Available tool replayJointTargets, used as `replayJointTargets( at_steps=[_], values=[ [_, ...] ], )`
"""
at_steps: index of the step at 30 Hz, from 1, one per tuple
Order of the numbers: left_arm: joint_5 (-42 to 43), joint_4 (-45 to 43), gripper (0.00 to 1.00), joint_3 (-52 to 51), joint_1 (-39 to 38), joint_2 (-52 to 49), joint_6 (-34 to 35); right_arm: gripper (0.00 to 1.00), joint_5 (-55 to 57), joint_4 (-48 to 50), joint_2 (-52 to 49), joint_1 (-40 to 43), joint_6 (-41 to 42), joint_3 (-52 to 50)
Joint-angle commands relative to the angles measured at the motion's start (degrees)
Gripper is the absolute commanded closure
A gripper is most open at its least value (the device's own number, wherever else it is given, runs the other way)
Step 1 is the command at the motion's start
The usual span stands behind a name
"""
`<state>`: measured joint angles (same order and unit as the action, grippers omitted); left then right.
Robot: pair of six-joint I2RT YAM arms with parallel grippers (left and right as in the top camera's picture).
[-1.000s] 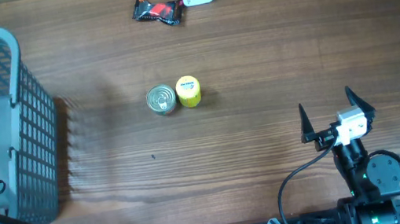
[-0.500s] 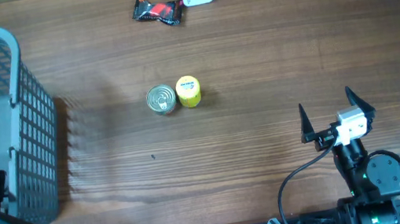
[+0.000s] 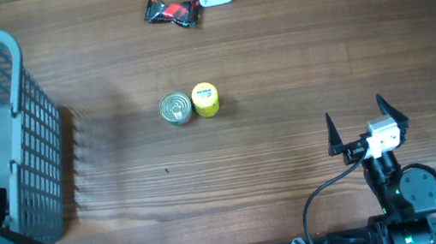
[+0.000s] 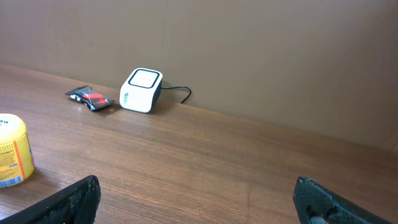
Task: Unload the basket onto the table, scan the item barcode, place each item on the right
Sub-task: 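Close the left gripper on the Kleenex pack and lift it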
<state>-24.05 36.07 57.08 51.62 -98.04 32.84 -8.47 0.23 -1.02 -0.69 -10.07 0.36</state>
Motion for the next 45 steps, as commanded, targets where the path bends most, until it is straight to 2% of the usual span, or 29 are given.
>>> replayJointTargets(
  at_steps=[1, 6, 8, 13, 28, 30, 33, 39, 41, 42, 45],
  values=[
    [-0.28, 0.09, 0.00, -1.01, 1.29, -3.45, 0.87, 0.00, 0.74, 0.20, 0.00, -0.22, 1.05, -0.07],
    [-0.26, -1.03, 0.12, -1.01, 1.36, -3.45, 0.90, 0.00, 0.74, 0.20, 0.00, -0.22, 1.07, -0.07],
    [-0.26, -1.18, 0.14, -1.01, 1.36, -3.45, 0.87, 0.00, 0.74, 0.20, 0.00, -0.22, 1.07, -0.07],
    [1.05, -1.86, 0.00, -1.01, 1.55, -3.56, 3.52, 0.00, 0.74, 0.20, 0.00, -0.22, 1.05, -0.07],
    [2.16, -4.50, 0.01, -1.01, 1.55, -8.48, 3.65, 0.00, 0.74, 0.20, 0.00, -0.22, 1.05, -0.07],
    [2.14, -4.70, 0.08, -1.01, 1.55, -8.81, 3.63, 0.00, 0.74, 0.20, 0.00, -0.22, 1.07, -0.07],
    [2.14, -4.92, 0.26, -1.01, 1.55, -8.83, 3.63, 0.00, 0.74, 0.20, 0.00, -0.22, 1.07, -0.07],
    [2.14, -4.81, 0.34, -1.01, 1.55, -8.83, 3.63, 0.00, 0.74, 0.20, 0.00, -0.22, 1.07, -0.07],
    [2.14, -4.68, 0.40, -1.01, 1.55, -8.81, 3.63, 0.00, 0.74, 0.20, 0.00, -0.22, 1.07, -0.07],
    [2.14, -4.61, 0.46, -1.01, 1.55, -8.81, 3.63, 0.00, 0.74, 0.20, 0.00, -0.22, 1.07, -0.07],
    [2.16, -4.35, 0.51, -0.98, 1.55, -8.79, 3.63, 0.00, 0.74, 0.20, 0.00, -0.22, 1.05, -0.07]
  ],
)
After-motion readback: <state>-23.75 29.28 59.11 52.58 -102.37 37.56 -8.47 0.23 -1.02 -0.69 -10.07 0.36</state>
